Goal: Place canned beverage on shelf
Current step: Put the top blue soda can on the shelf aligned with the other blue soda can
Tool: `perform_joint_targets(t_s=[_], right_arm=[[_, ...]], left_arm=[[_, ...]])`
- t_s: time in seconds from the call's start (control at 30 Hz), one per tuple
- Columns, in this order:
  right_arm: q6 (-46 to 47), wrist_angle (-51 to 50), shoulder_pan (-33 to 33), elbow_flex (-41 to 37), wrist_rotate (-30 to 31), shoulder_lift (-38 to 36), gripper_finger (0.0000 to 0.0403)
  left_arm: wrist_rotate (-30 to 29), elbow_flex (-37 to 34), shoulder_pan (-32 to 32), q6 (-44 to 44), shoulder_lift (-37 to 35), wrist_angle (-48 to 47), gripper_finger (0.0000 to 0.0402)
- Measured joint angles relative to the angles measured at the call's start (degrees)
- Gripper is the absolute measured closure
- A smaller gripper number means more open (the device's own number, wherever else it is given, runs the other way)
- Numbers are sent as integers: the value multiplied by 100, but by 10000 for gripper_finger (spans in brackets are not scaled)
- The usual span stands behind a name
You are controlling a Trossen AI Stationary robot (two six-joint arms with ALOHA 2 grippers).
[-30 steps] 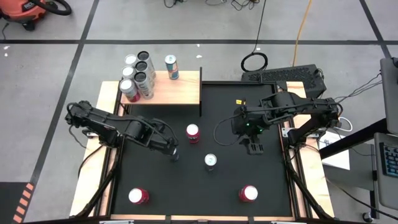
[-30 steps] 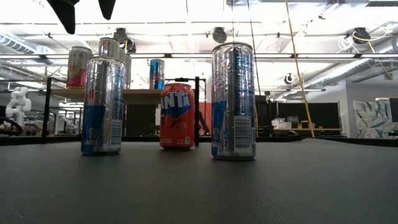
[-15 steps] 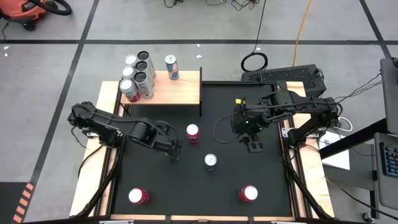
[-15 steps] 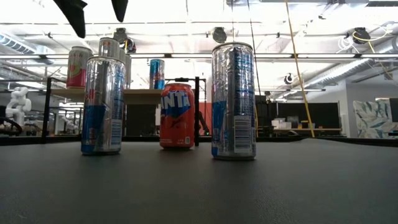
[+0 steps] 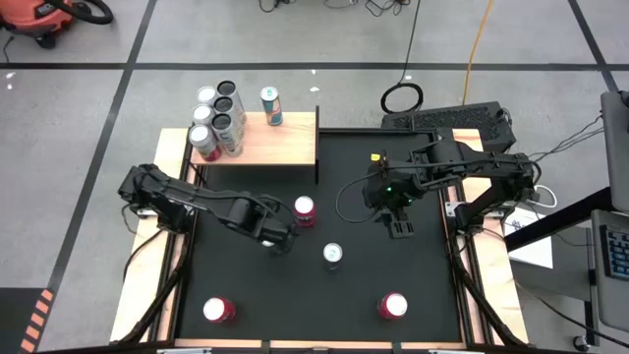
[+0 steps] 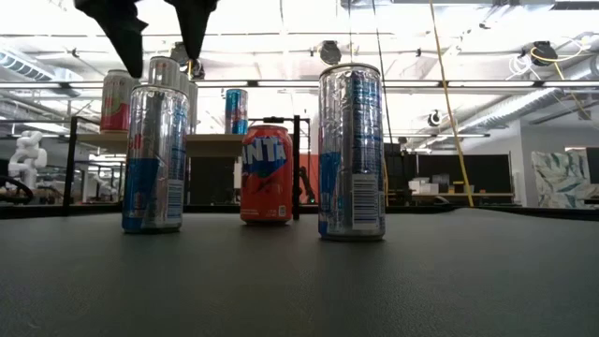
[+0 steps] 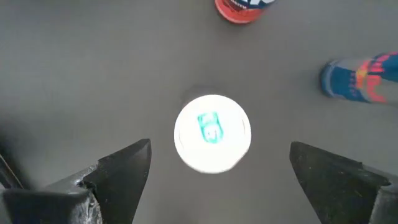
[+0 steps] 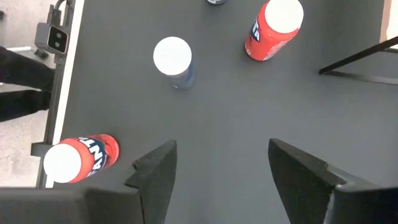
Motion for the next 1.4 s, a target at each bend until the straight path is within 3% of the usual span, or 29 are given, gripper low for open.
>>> perform_joint_targets(t_s=[0.2, 1.4], right_arm=[[39, 81, 0, 0, 0, 0, 172], [150, 397, 0, 0, 175, 1, 172]], left_arm=[[489, -189, 222, 616, 110, 327, 17], [859, -475, 299, 1106, 383, 468, 18]])
